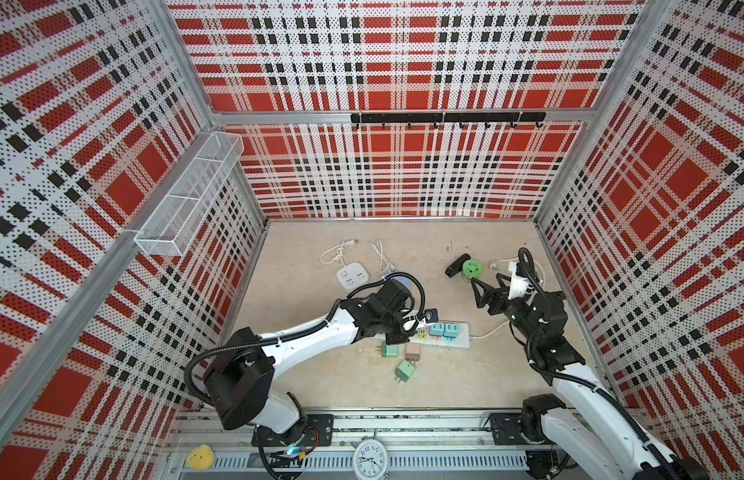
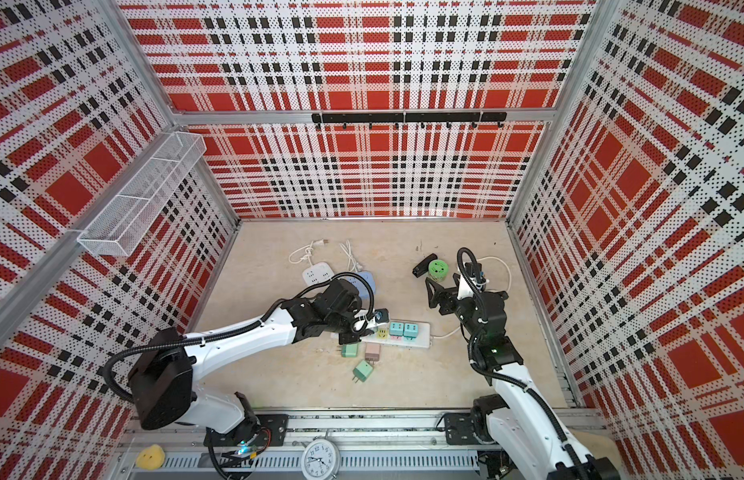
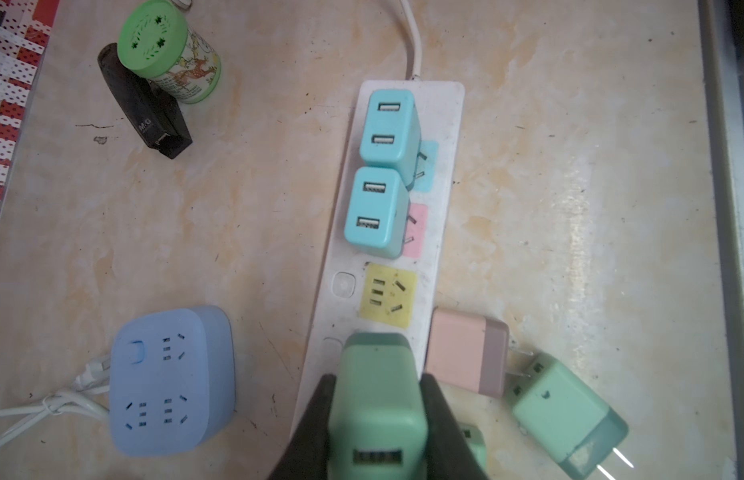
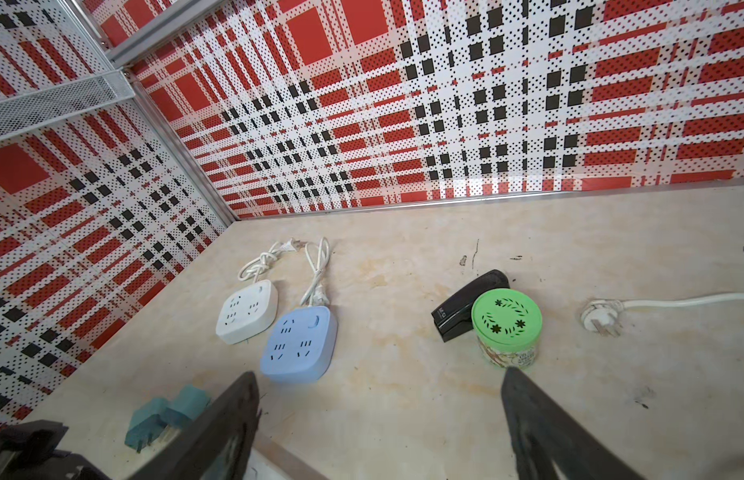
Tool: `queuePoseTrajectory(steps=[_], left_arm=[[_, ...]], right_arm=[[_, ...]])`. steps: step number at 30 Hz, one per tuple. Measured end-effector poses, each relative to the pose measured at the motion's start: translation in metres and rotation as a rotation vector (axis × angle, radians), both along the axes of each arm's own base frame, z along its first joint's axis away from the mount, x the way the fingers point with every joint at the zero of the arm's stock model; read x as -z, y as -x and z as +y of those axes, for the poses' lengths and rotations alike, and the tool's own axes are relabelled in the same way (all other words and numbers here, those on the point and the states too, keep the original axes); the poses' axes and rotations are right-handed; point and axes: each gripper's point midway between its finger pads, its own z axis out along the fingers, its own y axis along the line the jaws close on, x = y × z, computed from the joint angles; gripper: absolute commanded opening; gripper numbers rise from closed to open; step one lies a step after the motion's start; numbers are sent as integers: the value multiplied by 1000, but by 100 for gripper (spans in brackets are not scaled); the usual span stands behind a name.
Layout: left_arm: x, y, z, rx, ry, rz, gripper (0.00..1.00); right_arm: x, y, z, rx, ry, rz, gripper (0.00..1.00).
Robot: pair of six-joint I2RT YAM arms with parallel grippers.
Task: Insert the plug
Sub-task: 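Carry the green adapter with the left gripper over the strip's yellow socket, then lower the green adapter into the yellow socket with the left gripper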
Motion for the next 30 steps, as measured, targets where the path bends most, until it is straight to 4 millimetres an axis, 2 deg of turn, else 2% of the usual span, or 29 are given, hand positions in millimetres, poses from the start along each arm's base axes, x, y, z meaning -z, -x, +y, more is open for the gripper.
queuePoseTrajectory(steps=[8, 14, 30], left_arm=[[18, -12, -19, 33, -74, 44, 0], [32, -4, -21, 58, -129, 72, 0], [39, -8, -26, 64, -148, 87, 0]], right_arm=[[16, -7, -1, 10, 22, 43, 91], [17, -7, -2, 21, 26, 47, 91], [18, -7, -4, 28, 30, 51, 92]])
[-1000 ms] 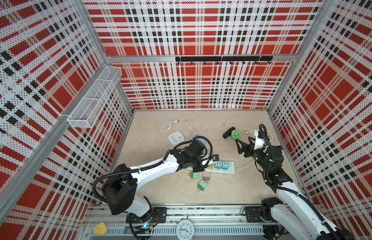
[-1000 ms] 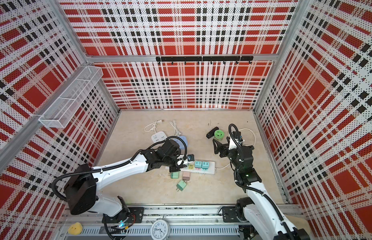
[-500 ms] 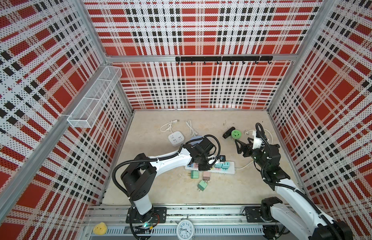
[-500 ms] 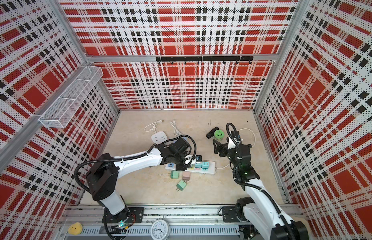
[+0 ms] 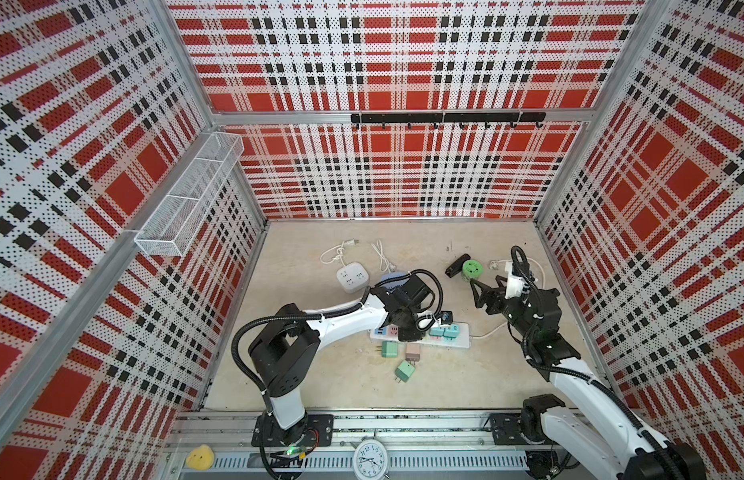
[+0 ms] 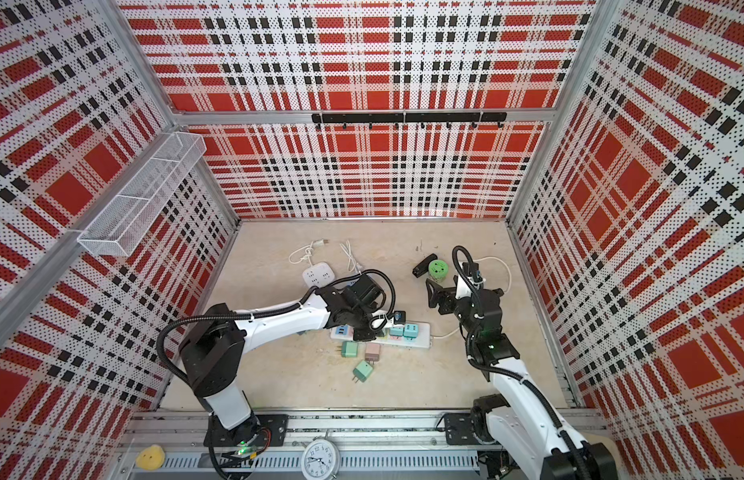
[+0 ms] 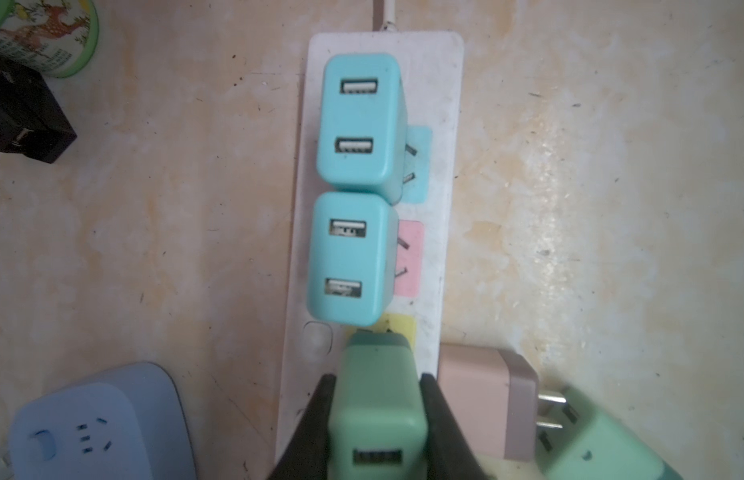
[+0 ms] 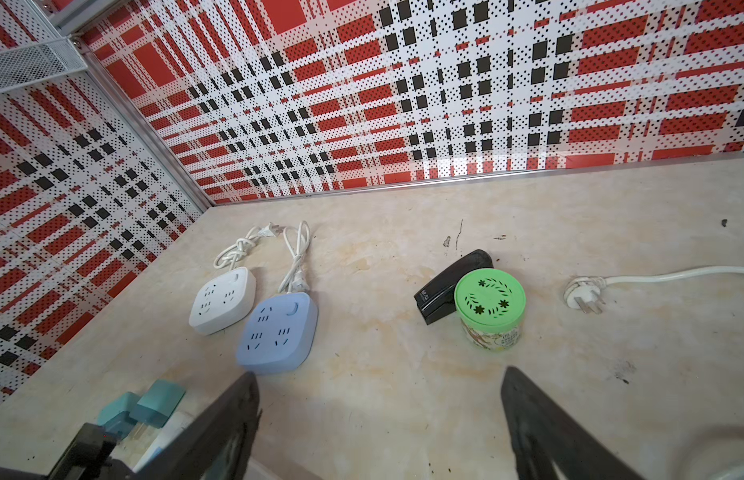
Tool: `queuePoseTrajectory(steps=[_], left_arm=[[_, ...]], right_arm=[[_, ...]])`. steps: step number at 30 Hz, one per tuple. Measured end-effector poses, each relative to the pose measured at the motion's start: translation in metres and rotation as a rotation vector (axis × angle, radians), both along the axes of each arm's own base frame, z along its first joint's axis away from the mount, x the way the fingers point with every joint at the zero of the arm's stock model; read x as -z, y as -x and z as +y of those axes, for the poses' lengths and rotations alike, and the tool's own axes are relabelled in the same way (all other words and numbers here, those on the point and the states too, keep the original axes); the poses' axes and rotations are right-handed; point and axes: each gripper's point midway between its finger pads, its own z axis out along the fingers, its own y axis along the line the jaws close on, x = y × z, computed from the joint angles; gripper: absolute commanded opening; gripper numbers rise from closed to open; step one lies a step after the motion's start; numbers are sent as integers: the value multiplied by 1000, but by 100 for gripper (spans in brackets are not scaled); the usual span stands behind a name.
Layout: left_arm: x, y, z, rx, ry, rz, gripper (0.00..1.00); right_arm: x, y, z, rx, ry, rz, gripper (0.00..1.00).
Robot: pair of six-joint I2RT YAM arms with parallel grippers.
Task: Insert the plug
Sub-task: 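Lower the green adapter into the yellow socket with the left gripper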
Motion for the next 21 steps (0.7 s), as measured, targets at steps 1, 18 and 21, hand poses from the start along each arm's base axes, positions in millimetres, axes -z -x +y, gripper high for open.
queuePoseTrajectory(steps=[1, 18, 21], left_arm=[[0, 0, -1, 1, 0, 0, 0], [1, -4, -7, 7, 10, 7, 0], [1, -6, -8, 4, 8, 9, 0]], right_arm=[[0, 0, 0, 1, 0, 0, 91], [0, 0, -2, 10, 2, 0, 92], [0, 0, -2, 10, 2, -1, 92]])
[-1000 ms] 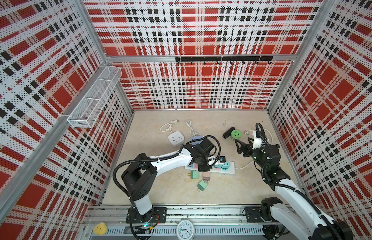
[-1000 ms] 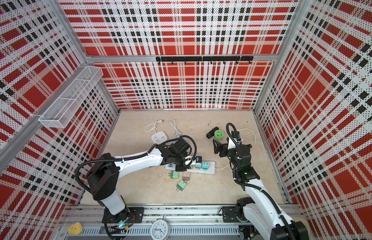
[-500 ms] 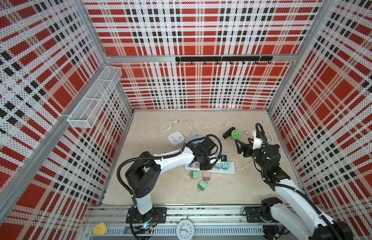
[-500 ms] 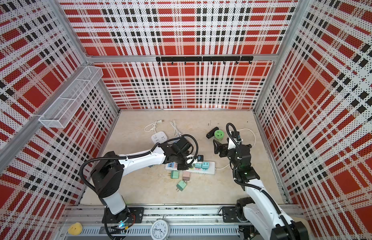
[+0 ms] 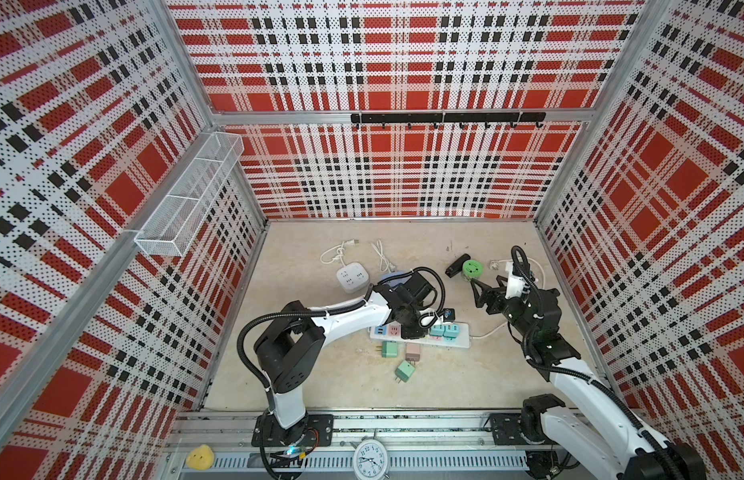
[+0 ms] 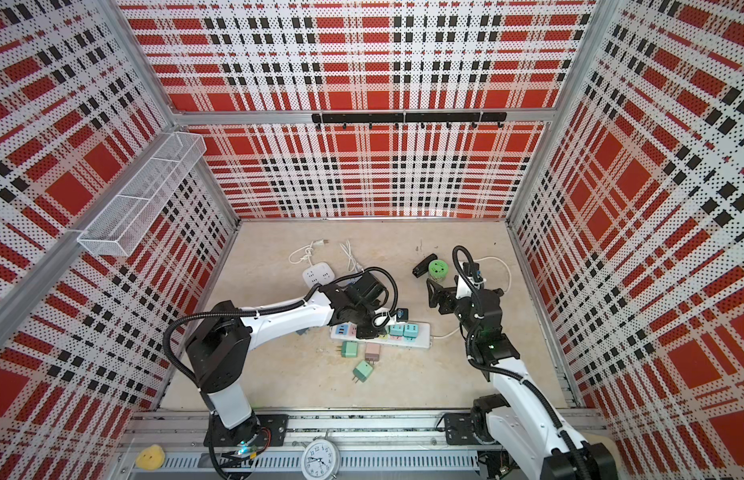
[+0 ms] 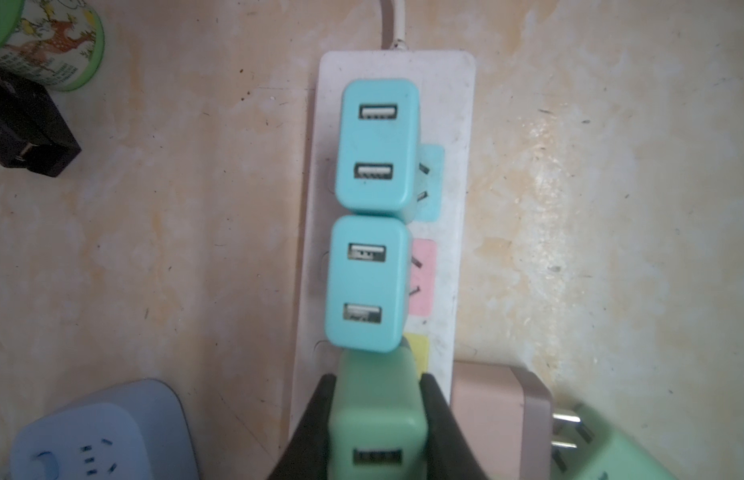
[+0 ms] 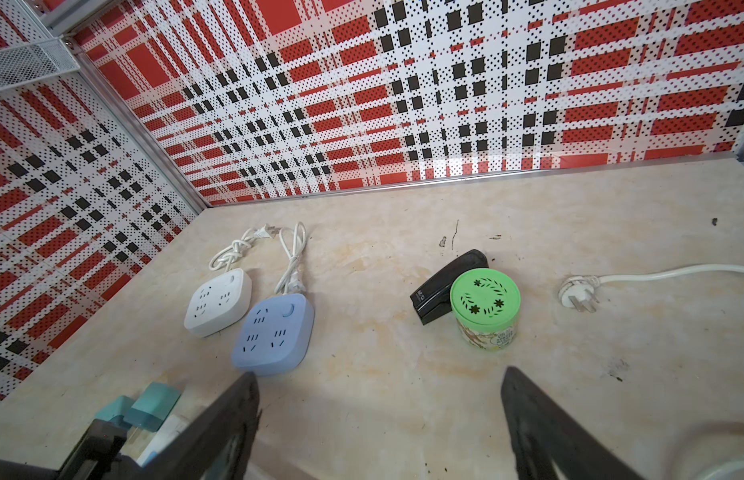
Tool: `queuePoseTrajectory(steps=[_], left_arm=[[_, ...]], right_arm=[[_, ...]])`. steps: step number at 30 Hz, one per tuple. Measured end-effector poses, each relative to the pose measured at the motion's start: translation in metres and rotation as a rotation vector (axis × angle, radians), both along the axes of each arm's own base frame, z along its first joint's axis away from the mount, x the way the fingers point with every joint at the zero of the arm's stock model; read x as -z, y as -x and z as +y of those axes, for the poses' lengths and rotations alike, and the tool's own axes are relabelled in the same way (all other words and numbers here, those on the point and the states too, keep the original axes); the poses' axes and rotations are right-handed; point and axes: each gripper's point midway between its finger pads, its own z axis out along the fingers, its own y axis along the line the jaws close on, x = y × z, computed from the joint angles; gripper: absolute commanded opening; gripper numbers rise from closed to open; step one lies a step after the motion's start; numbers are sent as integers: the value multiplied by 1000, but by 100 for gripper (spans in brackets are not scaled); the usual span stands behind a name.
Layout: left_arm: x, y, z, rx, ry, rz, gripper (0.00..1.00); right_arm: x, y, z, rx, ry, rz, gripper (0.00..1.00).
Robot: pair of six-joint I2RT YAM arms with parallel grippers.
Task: Insert the plug
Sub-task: 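Lower the green adapter into the yellow socket with the left gripper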
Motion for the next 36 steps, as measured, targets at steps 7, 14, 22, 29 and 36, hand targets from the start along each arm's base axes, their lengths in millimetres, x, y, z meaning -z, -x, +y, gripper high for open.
queuePoseTrajectory(steps=[7, 14, 22, 29, 36], left_arm=[[0, -6, -1, -9, -4, 6, 0], [0, -7, 0, -2, -16, 8, 0], [0, -7, 0, 2, -17, 8, 0], [0, -7, 0, 1, -18, 8, 0], [3, -1, 5, 3, -30, 23, 0]], right_arm=[[0, 0, 0, 0, 0, 0, 91], [0, 0, 0, 0, 0, 0, 92], [0, 0, 0, 0, 0, 0, 91], [0, 0, 0, 0, 0, 0, 92], [0, 0, 0, 0, 0, 0, 92]])
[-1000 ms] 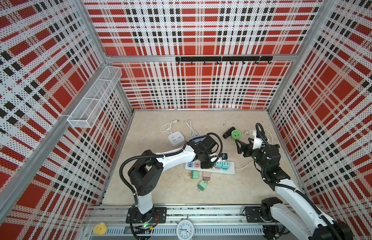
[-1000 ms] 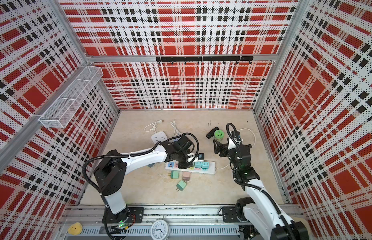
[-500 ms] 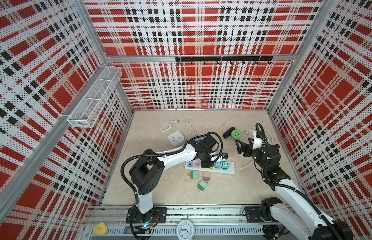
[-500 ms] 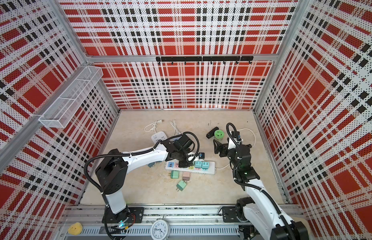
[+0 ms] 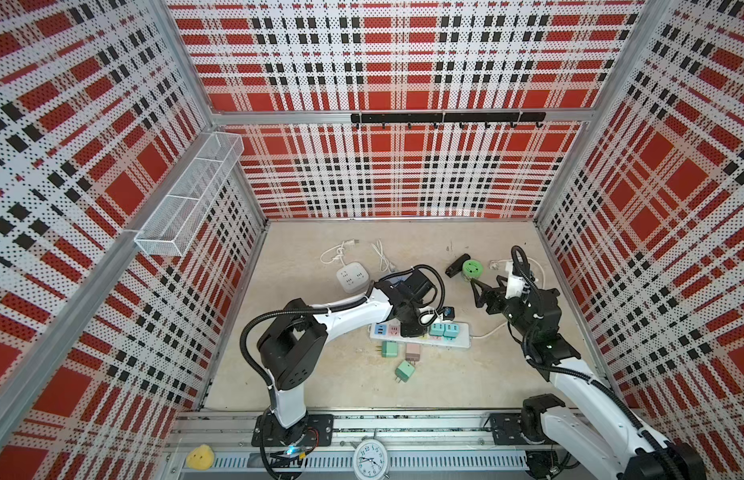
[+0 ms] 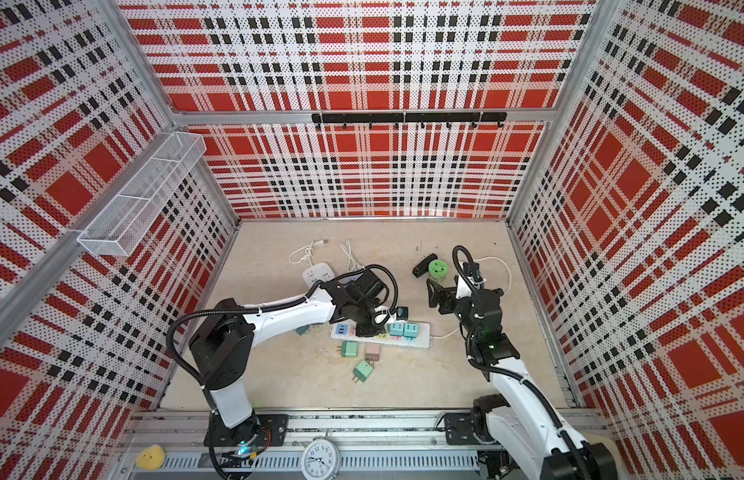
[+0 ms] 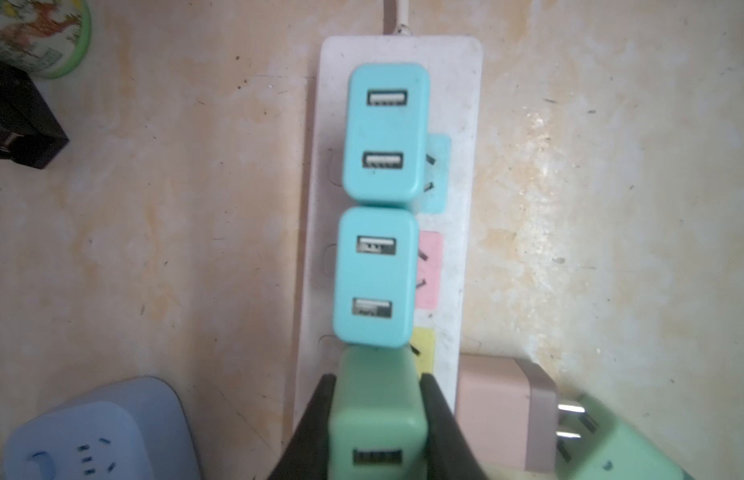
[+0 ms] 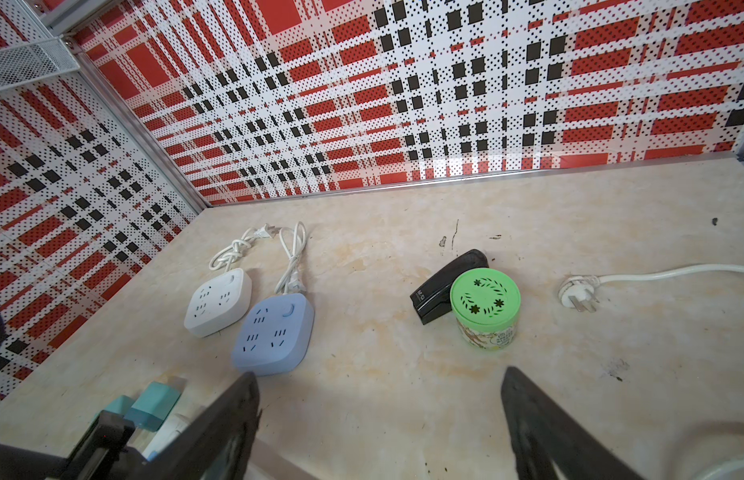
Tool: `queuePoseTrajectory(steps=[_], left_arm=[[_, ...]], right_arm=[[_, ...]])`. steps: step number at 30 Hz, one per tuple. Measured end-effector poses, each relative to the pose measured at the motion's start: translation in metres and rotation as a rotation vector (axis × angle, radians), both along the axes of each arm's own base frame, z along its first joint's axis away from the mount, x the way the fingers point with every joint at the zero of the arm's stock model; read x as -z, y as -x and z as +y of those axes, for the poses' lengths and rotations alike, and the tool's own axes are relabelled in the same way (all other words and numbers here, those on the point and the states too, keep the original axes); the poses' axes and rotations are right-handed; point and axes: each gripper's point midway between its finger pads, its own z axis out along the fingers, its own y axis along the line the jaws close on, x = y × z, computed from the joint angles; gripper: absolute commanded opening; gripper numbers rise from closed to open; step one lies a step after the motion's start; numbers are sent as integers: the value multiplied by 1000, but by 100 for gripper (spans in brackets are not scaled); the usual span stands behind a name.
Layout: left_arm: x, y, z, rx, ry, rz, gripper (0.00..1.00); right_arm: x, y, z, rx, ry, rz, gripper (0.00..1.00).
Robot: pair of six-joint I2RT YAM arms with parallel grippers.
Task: Insert the plug
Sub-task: 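Lower the green adapter into the yellow socket with the left gripper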
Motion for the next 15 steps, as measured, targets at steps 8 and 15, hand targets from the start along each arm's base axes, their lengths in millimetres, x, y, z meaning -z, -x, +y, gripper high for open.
queuePoseTrajectory(steps=[8, 15], left_arm=[[2, 1, 2, -1, -10, 4, 0], [6, 1, 2, -2, -20, 13, 0]], right_arm=[[0, 0, 0, 0, 0, 1, 91], [1, 0, 0, 0, 1, 6, 92]])
